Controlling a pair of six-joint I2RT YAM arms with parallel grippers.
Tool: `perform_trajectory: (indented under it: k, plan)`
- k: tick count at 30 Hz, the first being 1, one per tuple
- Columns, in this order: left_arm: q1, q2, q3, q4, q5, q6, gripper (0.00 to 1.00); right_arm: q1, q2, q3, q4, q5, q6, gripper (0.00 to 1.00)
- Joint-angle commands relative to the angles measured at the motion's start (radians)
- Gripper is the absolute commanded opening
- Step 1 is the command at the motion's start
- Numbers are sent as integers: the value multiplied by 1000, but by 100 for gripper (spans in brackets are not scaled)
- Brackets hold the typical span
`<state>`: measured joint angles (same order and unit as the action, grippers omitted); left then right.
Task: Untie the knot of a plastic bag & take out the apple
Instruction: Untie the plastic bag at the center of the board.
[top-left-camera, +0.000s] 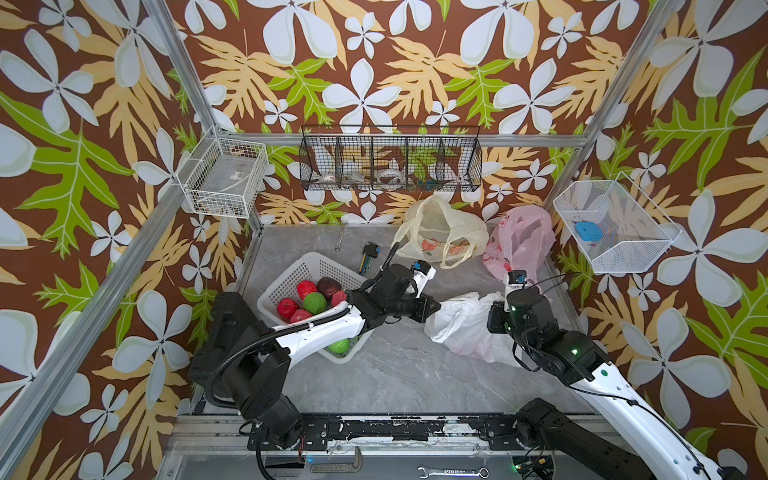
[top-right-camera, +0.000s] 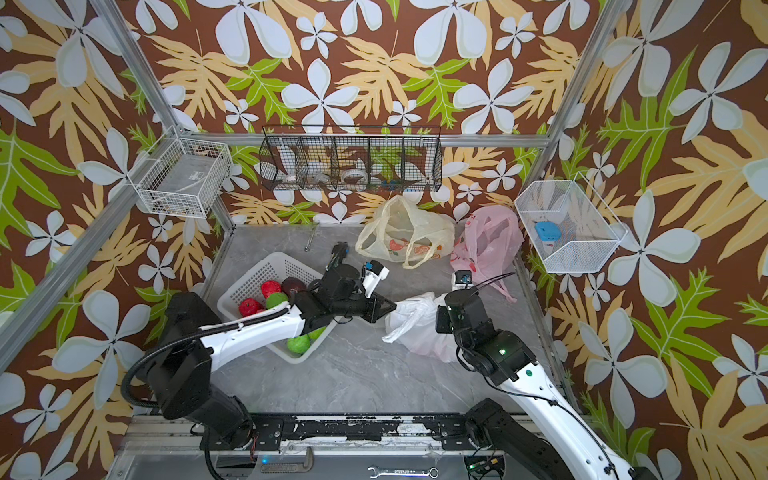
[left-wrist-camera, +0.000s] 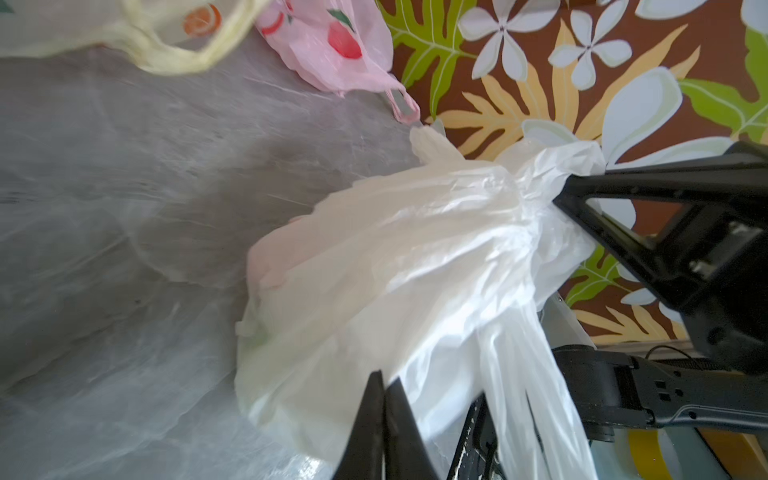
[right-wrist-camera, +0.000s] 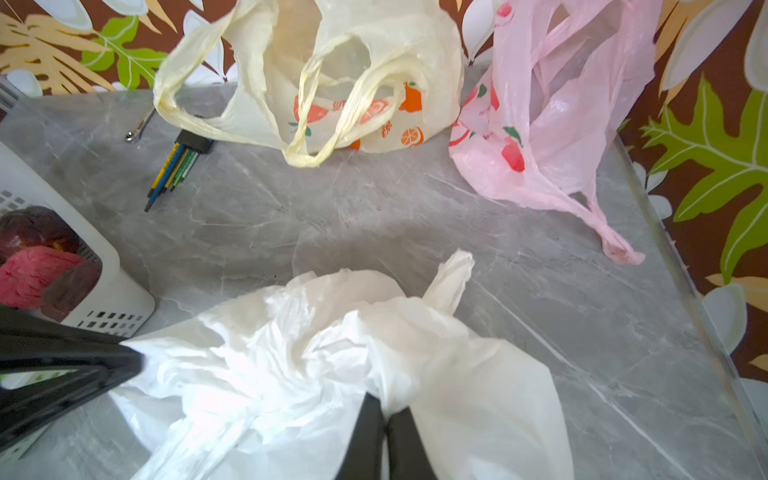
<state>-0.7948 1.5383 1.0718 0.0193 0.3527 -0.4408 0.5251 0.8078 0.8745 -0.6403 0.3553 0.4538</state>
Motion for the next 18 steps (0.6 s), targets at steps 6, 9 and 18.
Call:
perform_trajectory:
  k: [6, 9, 18]
  plan:
    - [37, -239, -303, -4, -173, -3, 0, 0, -1, -96, 153, -29, -20, 0]
    - [36, -314, -361, 21, -182, -15, 7, 0, -18, -135, 220, -137, -25, 0]
    - [-1, -220, -132, 46, -106, 78, 34, 1, -28, -130, 215, -245, -73, 0]
